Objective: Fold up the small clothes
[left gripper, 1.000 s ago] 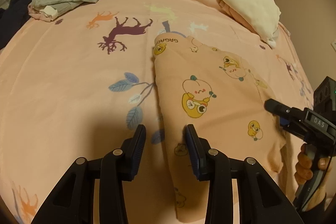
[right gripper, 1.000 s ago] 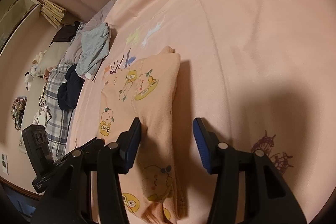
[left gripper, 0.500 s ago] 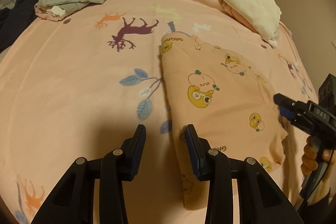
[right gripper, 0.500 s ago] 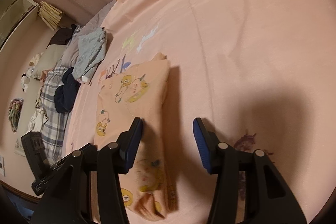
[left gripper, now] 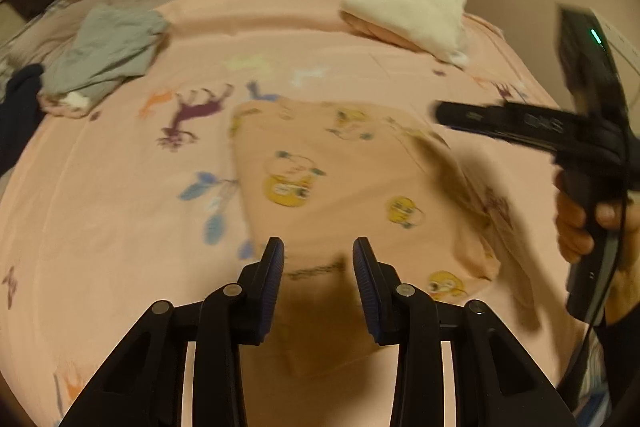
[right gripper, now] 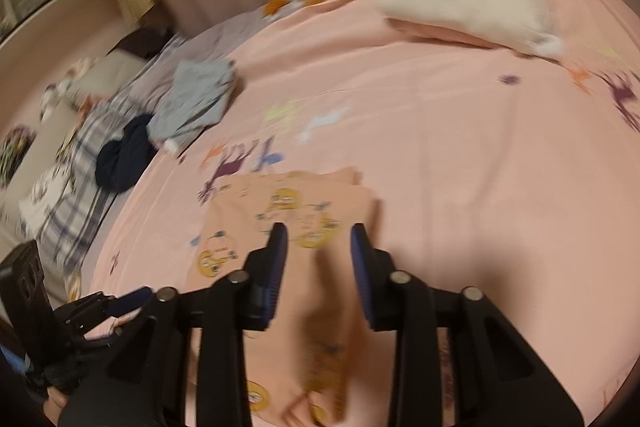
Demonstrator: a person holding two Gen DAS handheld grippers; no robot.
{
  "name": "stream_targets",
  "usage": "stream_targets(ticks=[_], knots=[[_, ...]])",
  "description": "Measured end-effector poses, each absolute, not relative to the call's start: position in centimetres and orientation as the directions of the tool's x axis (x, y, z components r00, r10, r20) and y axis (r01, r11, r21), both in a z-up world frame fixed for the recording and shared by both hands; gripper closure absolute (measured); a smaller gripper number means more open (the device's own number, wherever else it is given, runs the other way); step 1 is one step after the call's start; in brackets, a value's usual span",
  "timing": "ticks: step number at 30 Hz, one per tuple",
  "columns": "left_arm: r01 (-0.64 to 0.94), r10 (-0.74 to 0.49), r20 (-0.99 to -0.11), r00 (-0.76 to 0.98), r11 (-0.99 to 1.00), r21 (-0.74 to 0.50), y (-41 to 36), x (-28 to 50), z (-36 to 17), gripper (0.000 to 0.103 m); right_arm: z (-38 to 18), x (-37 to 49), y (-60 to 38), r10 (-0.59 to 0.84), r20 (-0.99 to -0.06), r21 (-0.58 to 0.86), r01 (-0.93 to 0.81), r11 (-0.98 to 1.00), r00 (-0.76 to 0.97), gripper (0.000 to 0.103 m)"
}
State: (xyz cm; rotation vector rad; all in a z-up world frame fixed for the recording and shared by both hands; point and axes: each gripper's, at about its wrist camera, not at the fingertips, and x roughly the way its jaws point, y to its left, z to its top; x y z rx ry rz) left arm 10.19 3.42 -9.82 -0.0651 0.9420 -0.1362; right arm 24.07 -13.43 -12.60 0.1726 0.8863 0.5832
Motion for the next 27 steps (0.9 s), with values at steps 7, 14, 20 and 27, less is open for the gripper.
stream_targets(ticks=[7, 14, 20, 27], knots=[[0.095, -0.161, -0.847, 0.506, 0.987, -0.131, 2.6, 10.9, -13.0, 0.072, -16.3, 25.8, -10.2, 0.466, -0.788, 0.308, -0.398, 0.864, 0.403, 0.087], [0.081, -0.177, -0.839, 0.514, 0.984, -0.159, 2.9, 10.8, -12.4, 0.071, -16.9, 26.8, -10.8, 0.478, -0.786, 0.353, -0.349, 0.868, 0.392, 0.088], [0.038, -0.157, -0.811, 0.564, 0.986, -0.164, 3.3, 11.5, -11.2, 0.071, -14.1, 22.2, -11.4, 0.586, -0.707, 0.376, -0.49, 0.786, 0.397, 0.082], [0.029, -0.106, -0.833, 0.543, 0.994, -0.107, 2.7, 11.0, -12.8, 0.071, -15.8, 17.4, -11.8, 0.542, -0.759, 0.272, -0.579, 0.769, 0.362, 0.083]])
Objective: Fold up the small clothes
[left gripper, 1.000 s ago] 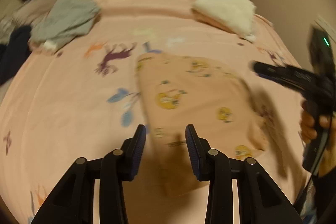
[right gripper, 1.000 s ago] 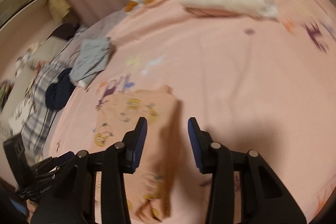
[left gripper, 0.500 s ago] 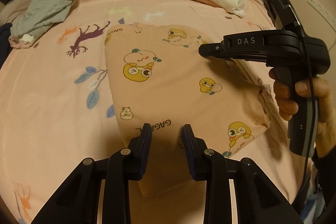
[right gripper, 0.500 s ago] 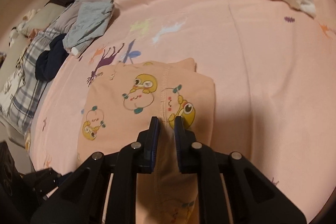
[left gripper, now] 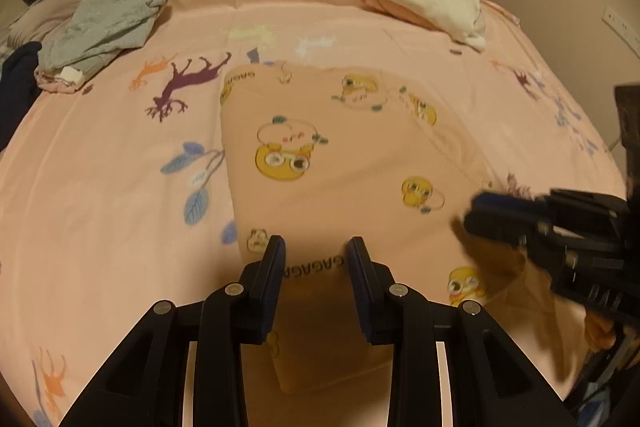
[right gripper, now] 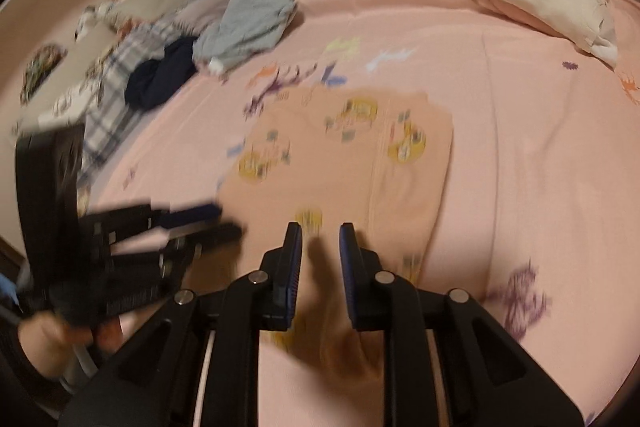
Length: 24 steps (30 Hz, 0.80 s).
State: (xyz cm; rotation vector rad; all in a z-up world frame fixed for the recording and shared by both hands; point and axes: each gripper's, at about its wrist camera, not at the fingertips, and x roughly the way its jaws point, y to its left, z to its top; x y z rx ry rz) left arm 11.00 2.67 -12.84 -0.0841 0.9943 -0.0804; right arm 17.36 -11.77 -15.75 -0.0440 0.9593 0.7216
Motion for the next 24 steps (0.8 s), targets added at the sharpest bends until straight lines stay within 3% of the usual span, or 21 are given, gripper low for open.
stream_targets(ticks=[4, 11, 13, 15, 16, 20, 22, 24], knots=[[0.023, -0.094, -0.836, 0.541, 0.995, -0.097, 2.6, 10.4, -12.9, 0.071, -17.6, 15.6, -11.6, 0.432, -0.816, 0.141, -0.594, 0.792, 0.383, 0.088], [0.001, -0.059, -0.84, 0.54, 0.998, -0.07, 2.2, 9.1, -11.8, 0.071, -16.3, 14.4, -12.6, 0.412, -0.82, 0.116, -0.588, 0.8, 0.399, 0.082], [-0.011, -0.044, -0.837, 0.545, 0.998, -0.06, 2.1, 8.6, -10.9, 0.059, -15.5, 13.8, -12.8, 0.416, -0.813, 0.12, -0.582, 0.804, 0.407, 0.078], [-0.02, -0.034, -0.828, 0.56, 0.998, -0.054, 2.1, 8.1, -10.0, 0.041, -14.6, 13.1, -13.1, 0.423, -0.803, 0.132, -0.566, 0.814, 0.421, 0.056], [-0.022, -0.029, -0.822, 0.568, 0.999, -0.05, 2.0, 7.8, -9.4, 0.034, -14.0, 12.7, -13.3, 0.426, -0.795, 0.134, -0.56, 0.818, 0.432, 0.051], [-0.036, -0.007, -0.807, 0.591, 0.999, -0.036, 1.7, 6.8, -7.2, 0.03, -11.5, 11.4, -13.5, 0.413, -0.776, 0.114, -0.538, 0.835, 0.476, 0.037], [-0.05, -0.002, -0.804, 0.594, 0.998, -0.039, 1.7, 6.3, -6.0, 0.016, -10.1, 11.0, -13.6, 0.401, -0.765, 0.102, -0.52, 0.848, 0.504, 0.026], [-0.067, 0.006, -0.802, 0.597, 0.997, -0.043, 1.8, 5.8, -5.1, 0.008, -9.0, 10.8, -13.8, 0.406, -0.75, 0.108, -0.508, 0.854, 0.523, 0.012]])
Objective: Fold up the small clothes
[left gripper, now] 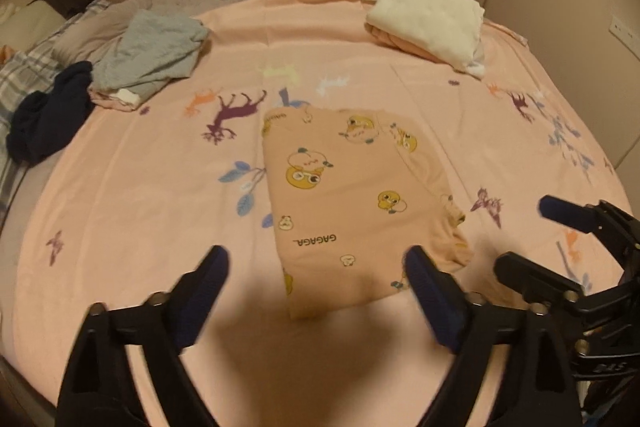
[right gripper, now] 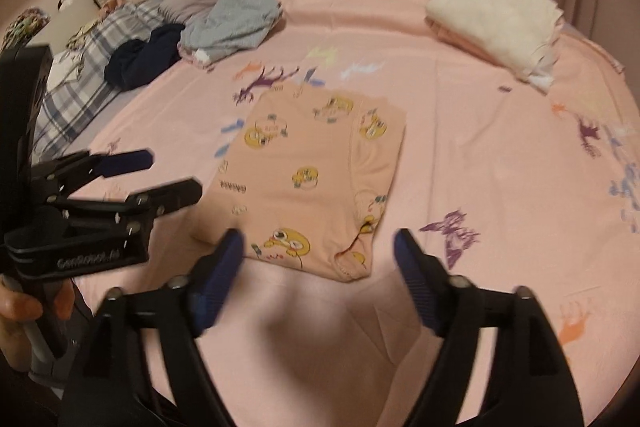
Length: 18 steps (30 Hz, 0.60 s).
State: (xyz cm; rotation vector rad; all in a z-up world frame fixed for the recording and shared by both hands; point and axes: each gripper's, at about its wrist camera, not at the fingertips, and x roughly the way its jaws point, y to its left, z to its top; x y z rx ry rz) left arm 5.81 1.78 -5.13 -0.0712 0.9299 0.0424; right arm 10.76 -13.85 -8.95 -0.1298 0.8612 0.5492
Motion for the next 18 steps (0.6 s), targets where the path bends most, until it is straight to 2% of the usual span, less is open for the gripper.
stream_targets(ticks=[3, 11, 18], knots=[[-0.1, 0.023, -0.798, 0.602, 0.994, -0.047, 2.2, 5.1, -3.8, 0.005, -7.2, 10.3, -14.2, 0.42, -0.728, 0.131, -0.491, 0.861, 0.542, 0.0], [-0.172, 0.087, -0.811, 0.579, 0.985, -0.017, 2.9, 4.0, -2.4, 0.002, -4.2, 8.6, -14.0, 0.411, -0.685, 0.093, -0.487, 0.868, 0.602, 0.0], [-0.177, 0.103, -0.824, 0.557, 0.984, 0.003, 2.7, 3.2, -2.9, 0.002, -6.2, 9.1, -13.4, 0.382, -0.731, 0.097, -0.468, 0.879, 0.566, 0.0]])
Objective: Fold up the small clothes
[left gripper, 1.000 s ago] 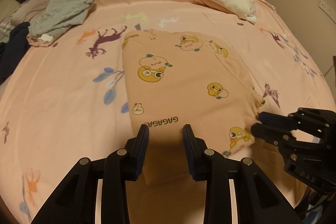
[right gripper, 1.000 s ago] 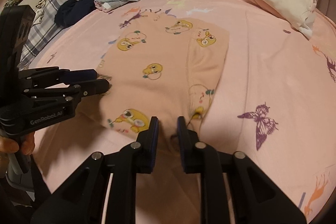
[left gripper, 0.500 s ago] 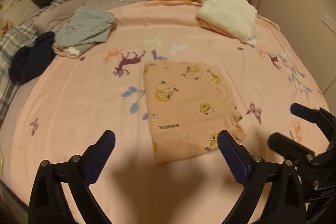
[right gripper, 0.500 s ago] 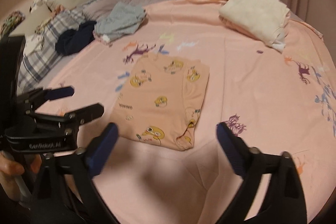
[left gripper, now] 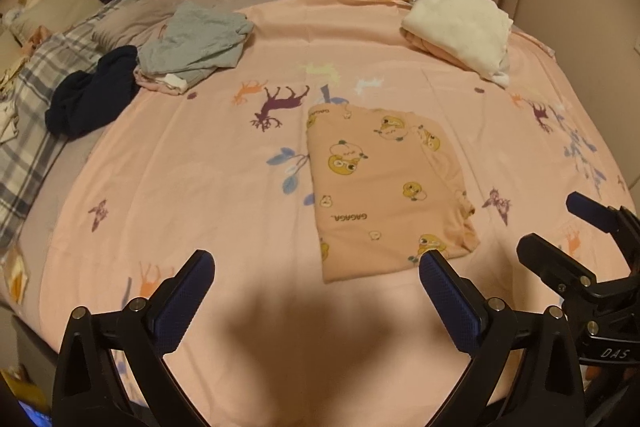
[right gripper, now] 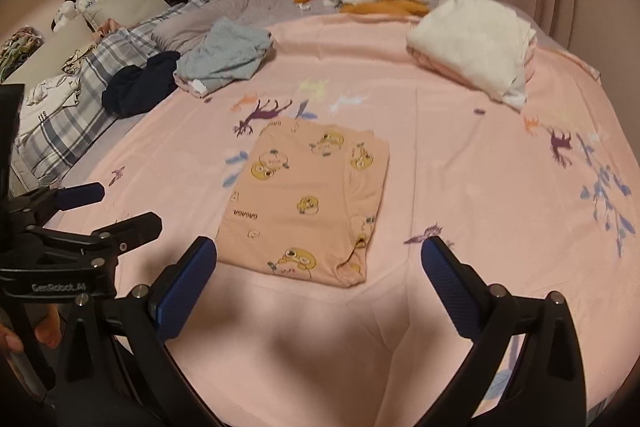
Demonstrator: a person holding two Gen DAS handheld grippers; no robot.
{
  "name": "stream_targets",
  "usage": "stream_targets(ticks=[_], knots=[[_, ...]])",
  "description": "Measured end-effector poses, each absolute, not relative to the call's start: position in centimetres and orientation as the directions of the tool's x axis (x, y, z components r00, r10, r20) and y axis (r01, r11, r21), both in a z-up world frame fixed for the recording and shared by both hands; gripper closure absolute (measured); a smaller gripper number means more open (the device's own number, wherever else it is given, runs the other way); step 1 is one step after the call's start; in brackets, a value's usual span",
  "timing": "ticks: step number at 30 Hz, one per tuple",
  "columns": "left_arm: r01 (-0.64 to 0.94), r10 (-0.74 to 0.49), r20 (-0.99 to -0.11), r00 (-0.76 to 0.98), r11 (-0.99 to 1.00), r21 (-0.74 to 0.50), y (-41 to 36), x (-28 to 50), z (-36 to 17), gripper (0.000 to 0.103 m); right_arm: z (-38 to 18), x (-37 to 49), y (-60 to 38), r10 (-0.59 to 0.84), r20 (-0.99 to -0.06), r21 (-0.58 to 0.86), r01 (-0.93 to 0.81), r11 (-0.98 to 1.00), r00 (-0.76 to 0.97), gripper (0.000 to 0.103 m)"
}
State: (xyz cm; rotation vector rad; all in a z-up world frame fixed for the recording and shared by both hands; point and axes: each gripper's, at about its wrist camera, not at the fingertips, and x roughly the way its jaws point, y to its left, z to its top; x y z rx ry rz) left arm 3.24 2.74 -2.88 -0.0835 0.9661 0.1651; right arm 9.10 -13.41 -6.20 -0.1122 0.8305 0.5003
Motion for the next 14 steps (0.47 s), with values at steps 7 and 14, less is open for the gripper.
stream_targets(ticks=[7, 14], knots=[[-0.179, 0.105, -0.815, 0.569, 0.984, 0.001, 2.73, 2.73, -2.49, 0.002, -5.6, 8.78, -13.51, 0.38, -0.717, 0.087, -0.466, 0.881, 0.584, 0.0], [-0.188, 0.119, -0.81, 0.574, 0.982, 0.011, 2.77, 2.73, -2.28, 0.002, -5.44, 8.62, -13.35, 0.388, -0.714, 0.092, -0.471, 0.877, 0.583, 0.0]])
